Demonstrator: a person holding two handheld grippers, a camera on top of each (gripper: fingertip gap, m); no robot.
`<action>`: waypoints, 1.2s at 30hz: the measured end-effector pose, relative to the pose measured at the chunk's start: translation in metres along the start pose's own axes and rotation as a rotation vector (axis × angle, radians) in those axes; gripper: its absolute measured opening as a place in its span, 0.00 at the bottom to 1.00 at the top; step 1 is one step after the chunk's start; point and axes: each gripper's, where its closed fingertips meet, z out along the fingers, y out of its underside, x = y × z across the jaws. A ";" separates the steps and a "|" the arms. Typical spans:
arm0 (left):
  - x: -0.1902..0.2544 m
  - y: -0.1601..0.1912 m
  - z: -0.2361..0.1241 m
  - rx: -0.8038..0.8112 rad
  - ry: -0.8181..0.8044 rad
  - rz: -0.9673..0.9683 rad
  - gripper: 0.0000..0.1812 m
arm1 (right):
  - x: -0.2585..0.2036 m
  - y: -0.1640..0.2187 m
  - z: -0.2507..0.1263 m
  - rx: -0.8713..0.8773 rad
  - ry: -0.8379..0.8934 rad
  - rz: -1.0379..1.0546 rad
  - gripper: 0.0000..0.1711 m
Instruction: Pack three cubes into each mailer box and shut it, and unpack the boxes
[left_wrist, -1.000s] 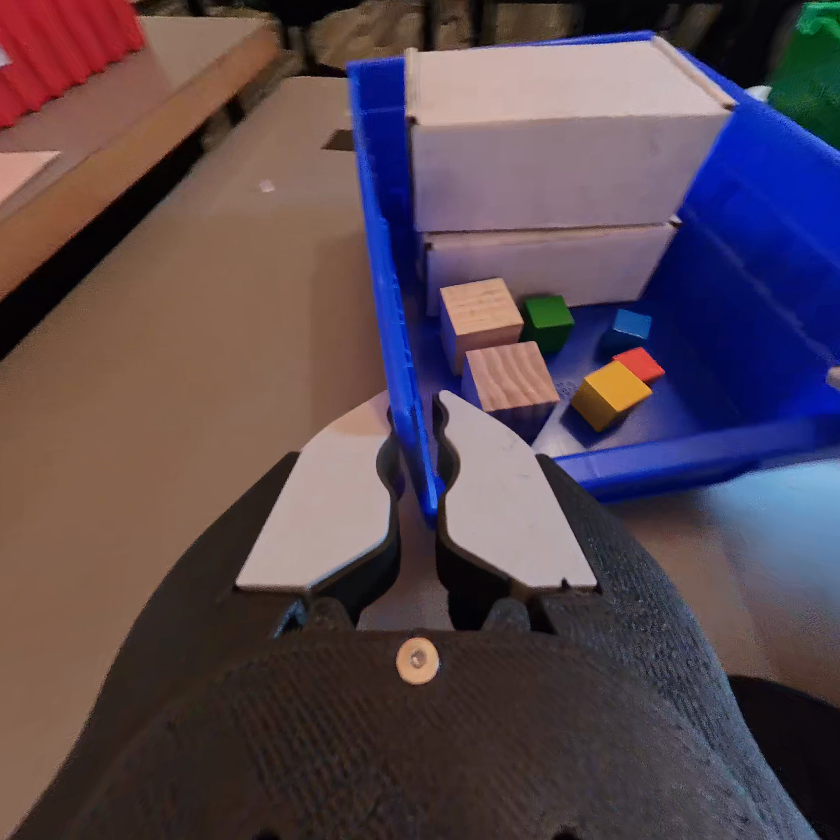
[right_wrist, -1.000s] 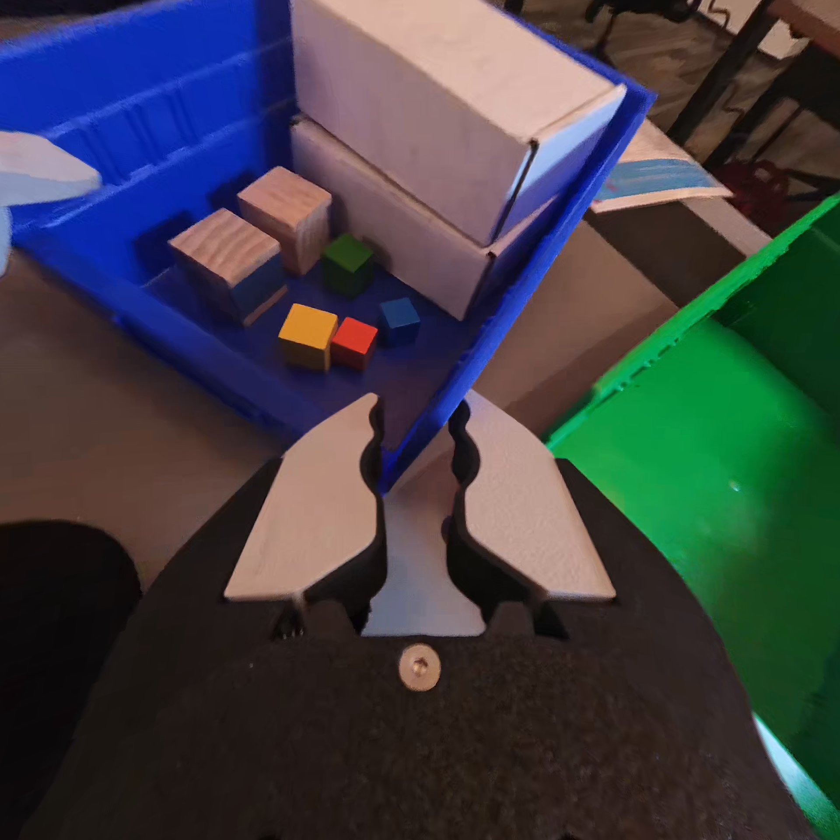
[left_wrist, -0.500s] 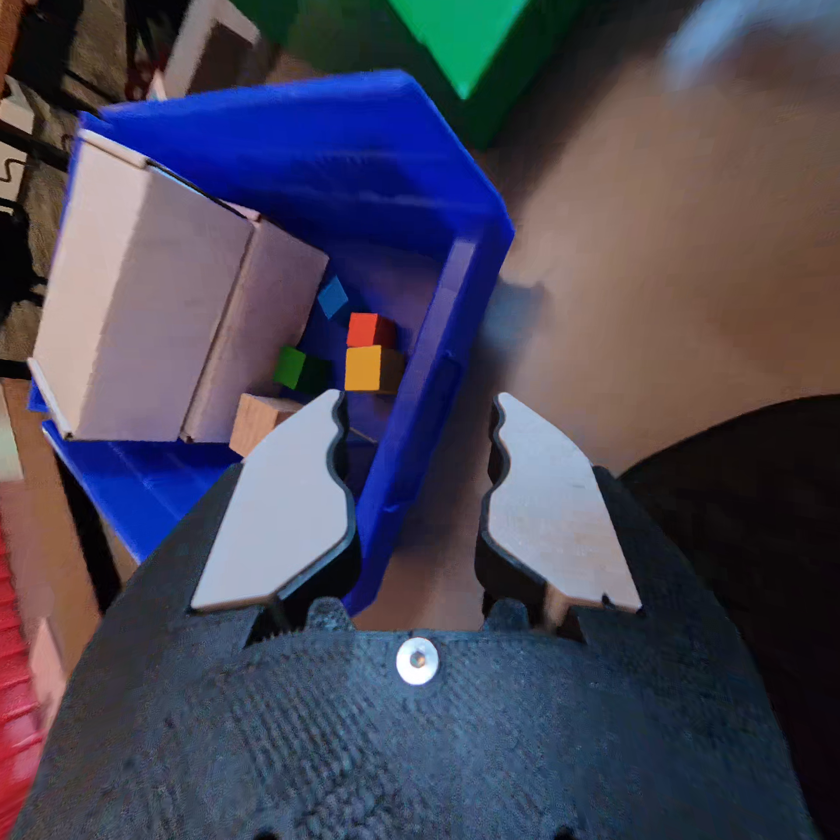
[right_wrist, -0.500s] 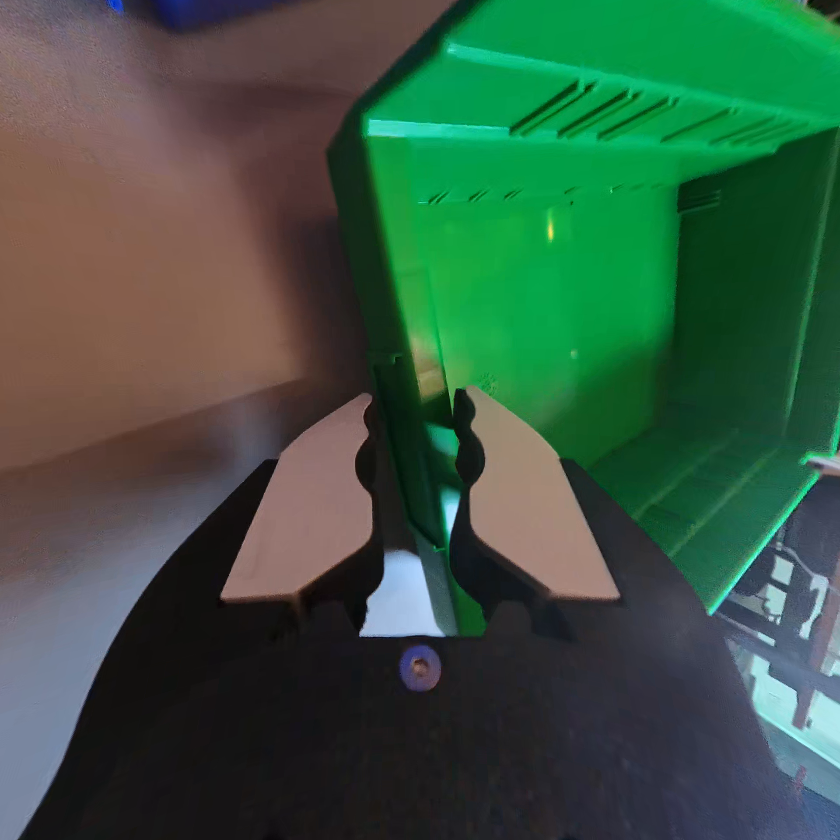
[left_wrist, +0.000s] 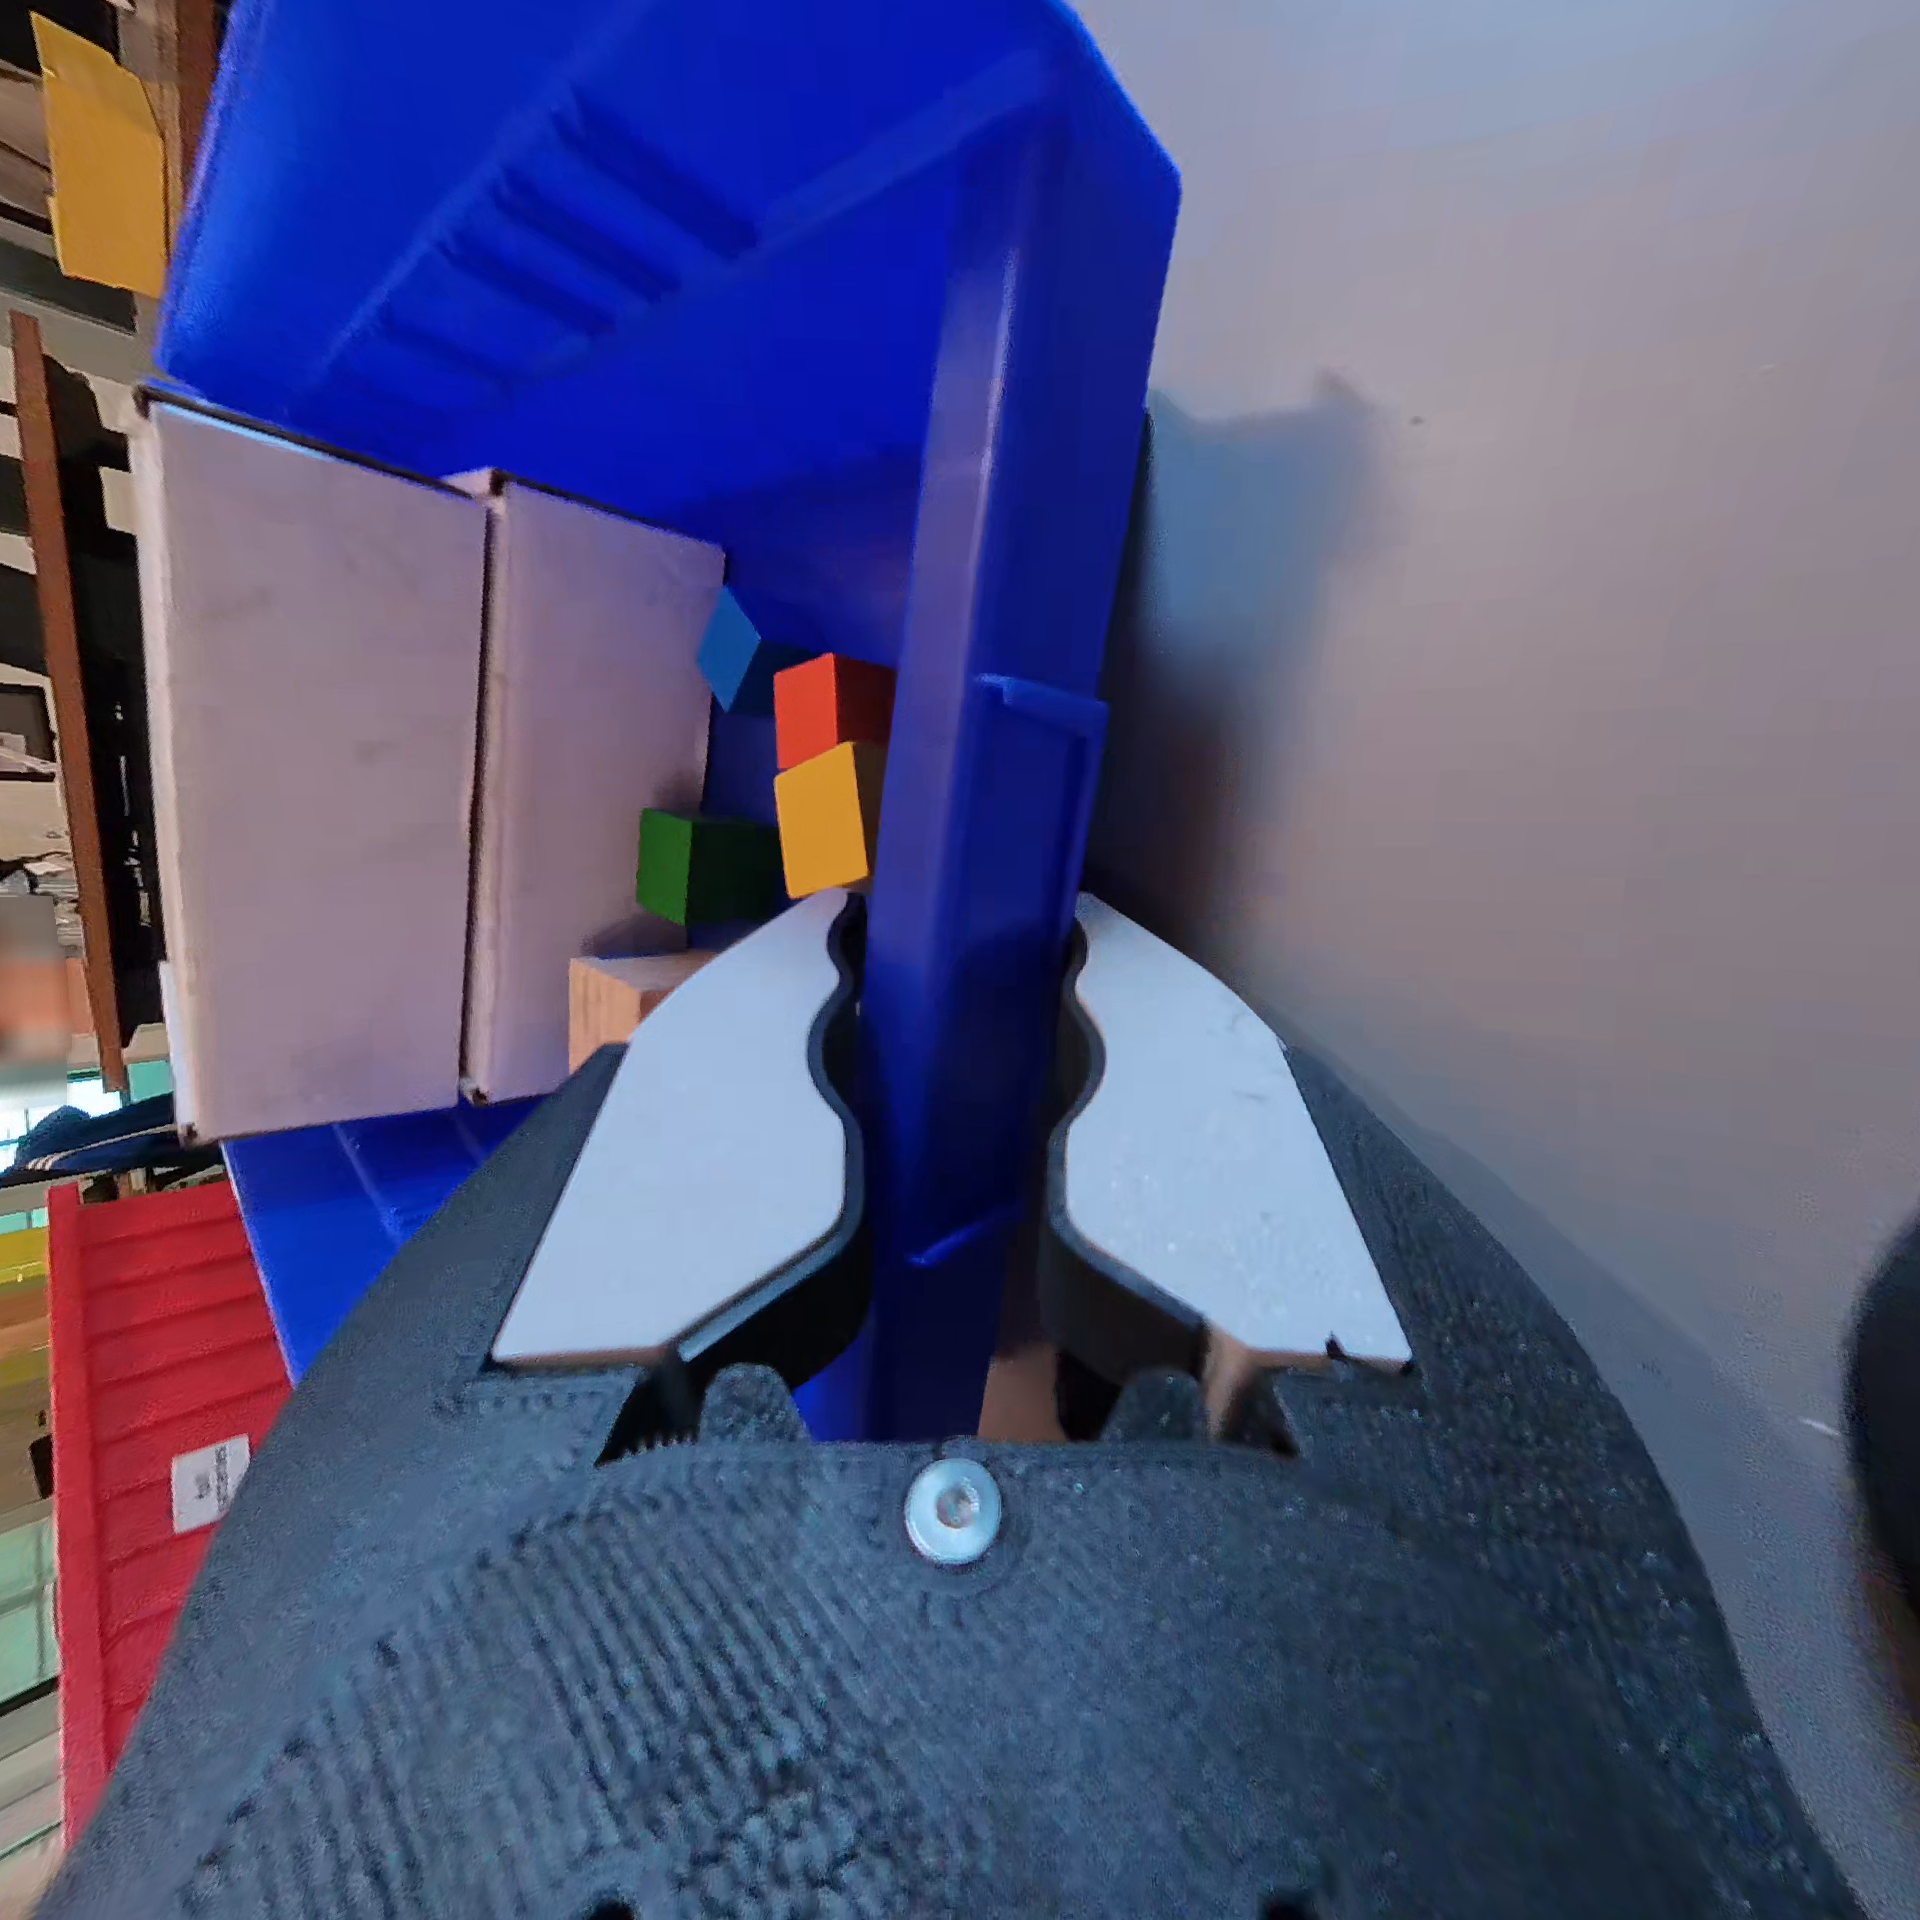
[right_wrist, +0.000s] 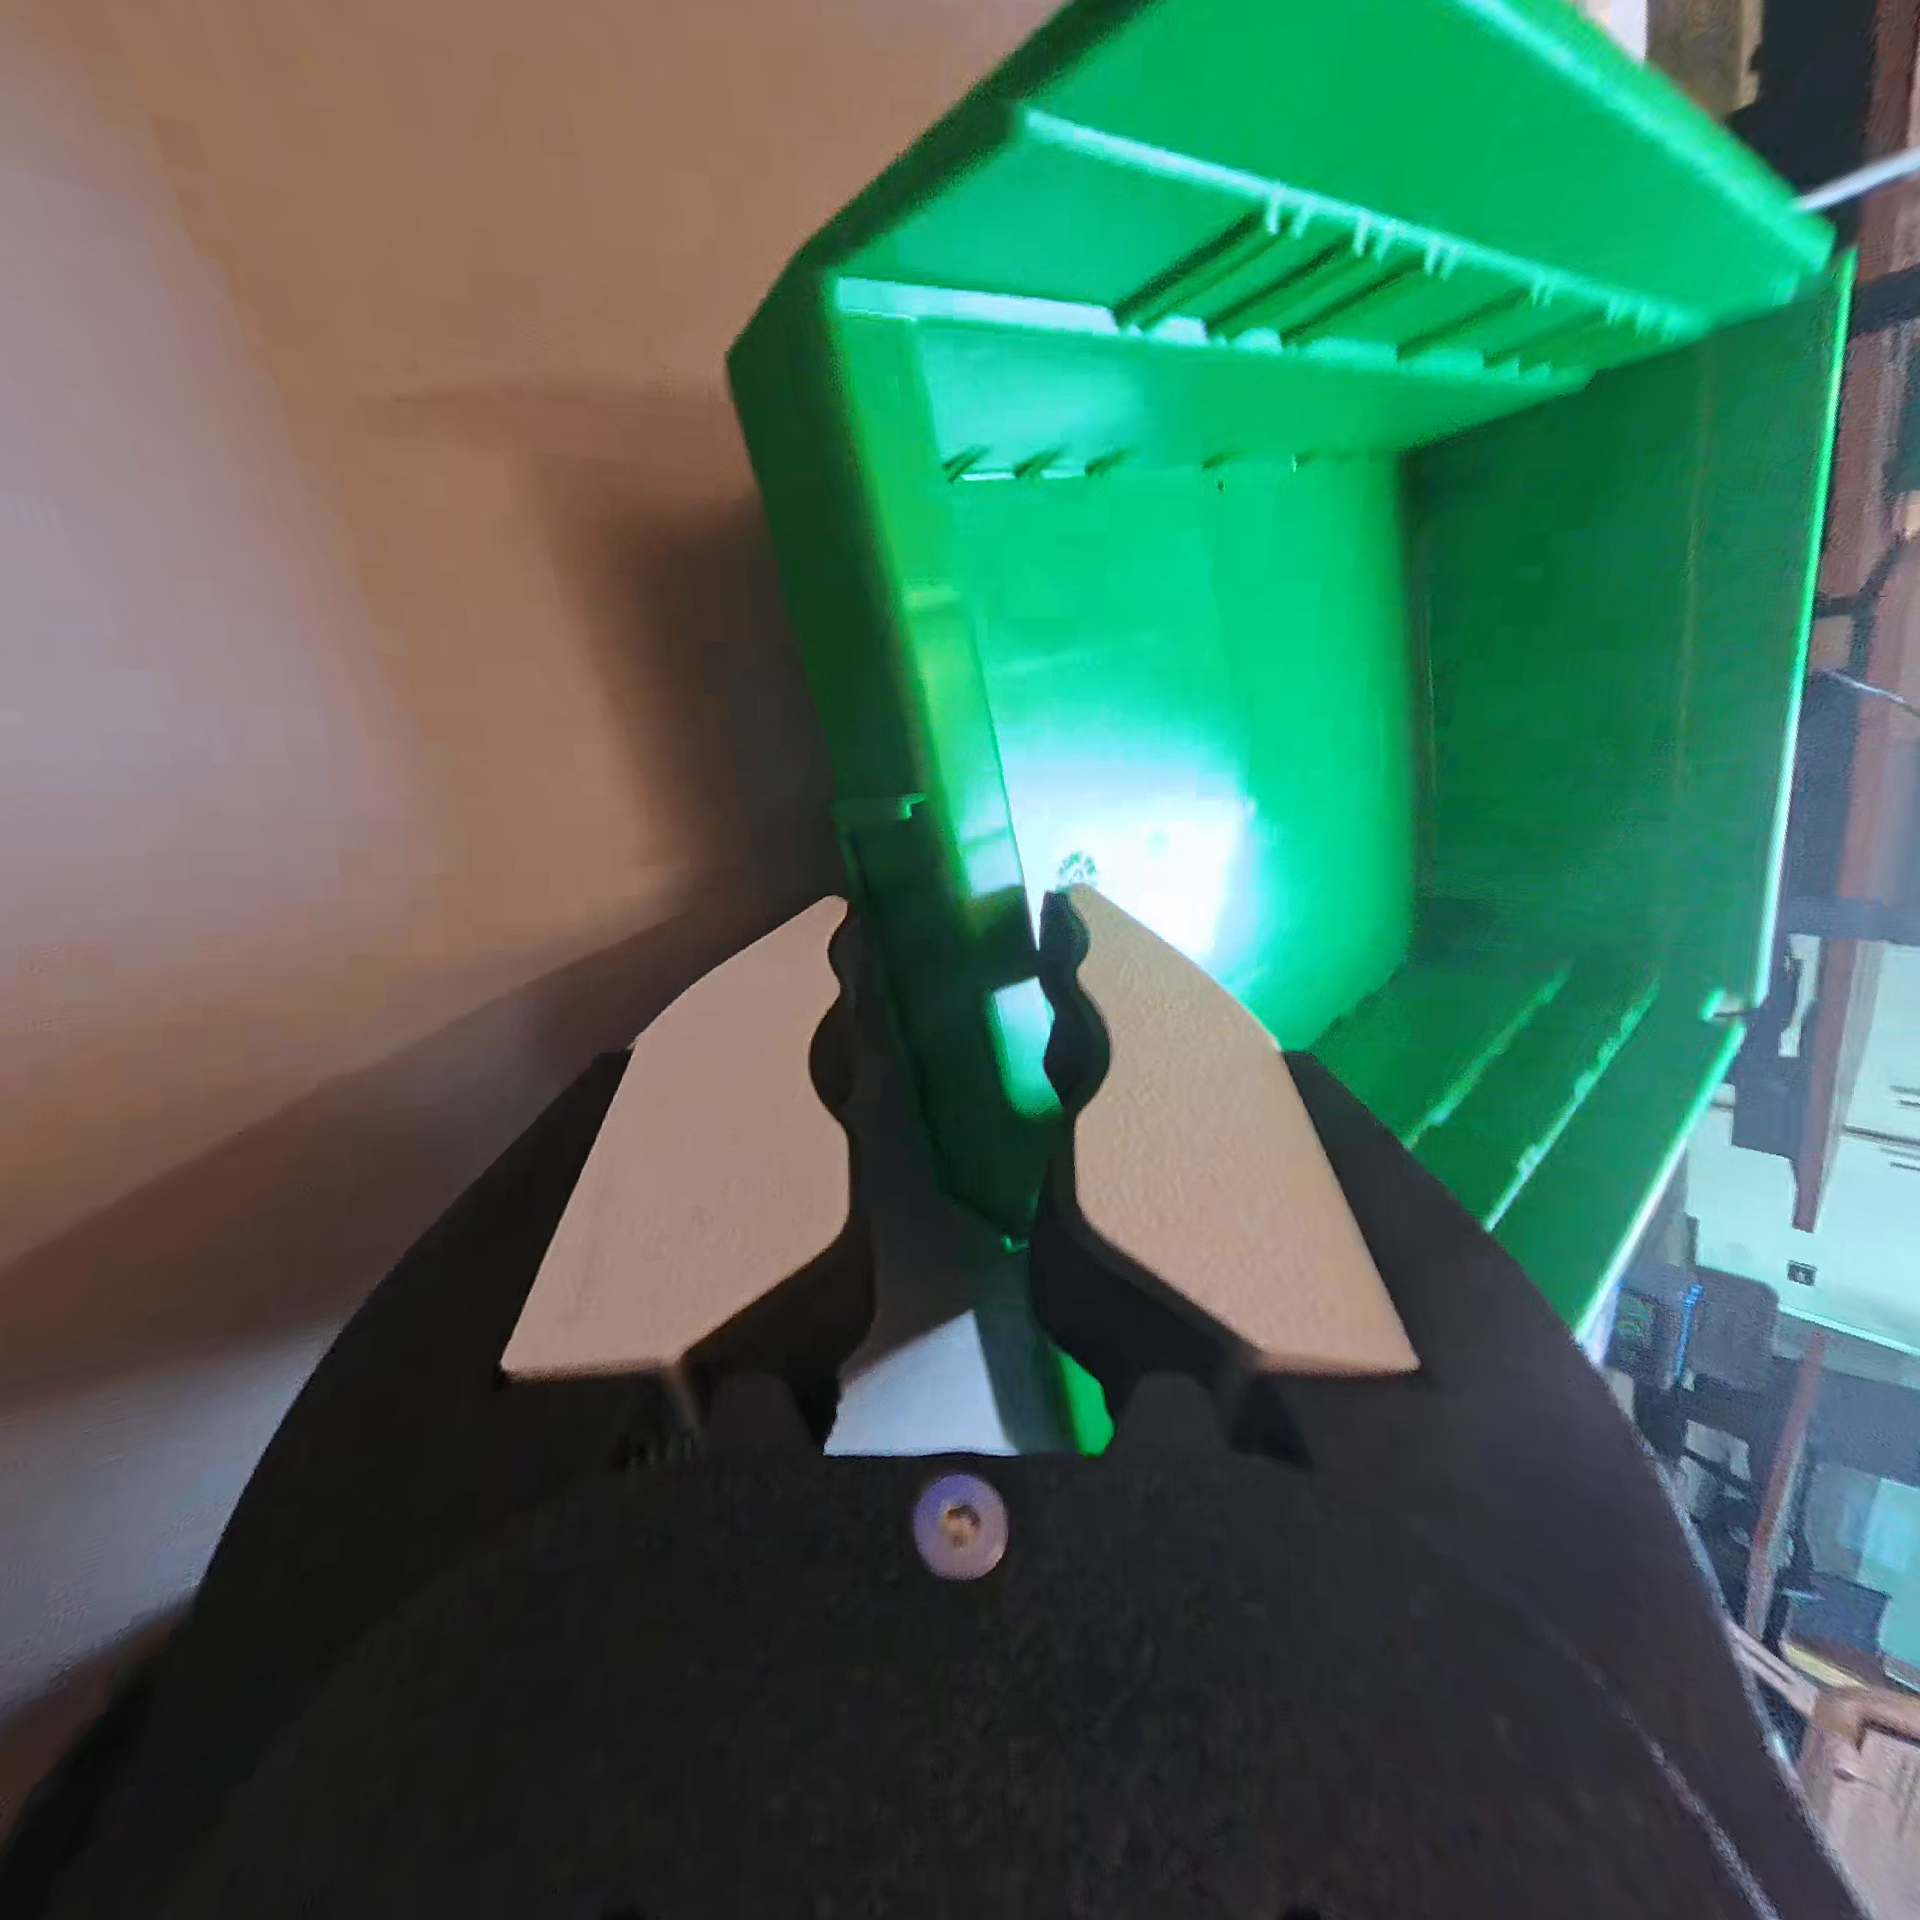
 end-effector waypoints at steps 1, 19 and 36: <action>-0.004 -0.001 0.005 0.018 -0.006 0.015 0.19 | 0.009 0.009 0.004 -0.002 0.015 -0.010 0.19; -0.071 -0.025 -0.002 0.313 -0.034 -0.251 0.27 | 0.099 0.011 0.011 0.324 0.020 0.367 0.28; -0.072 -0.124 -0.065 0.810 -0.220 -1.006 0.29 | 0.127 -0.016 -0.038 0.855 0.191 0.915 0.34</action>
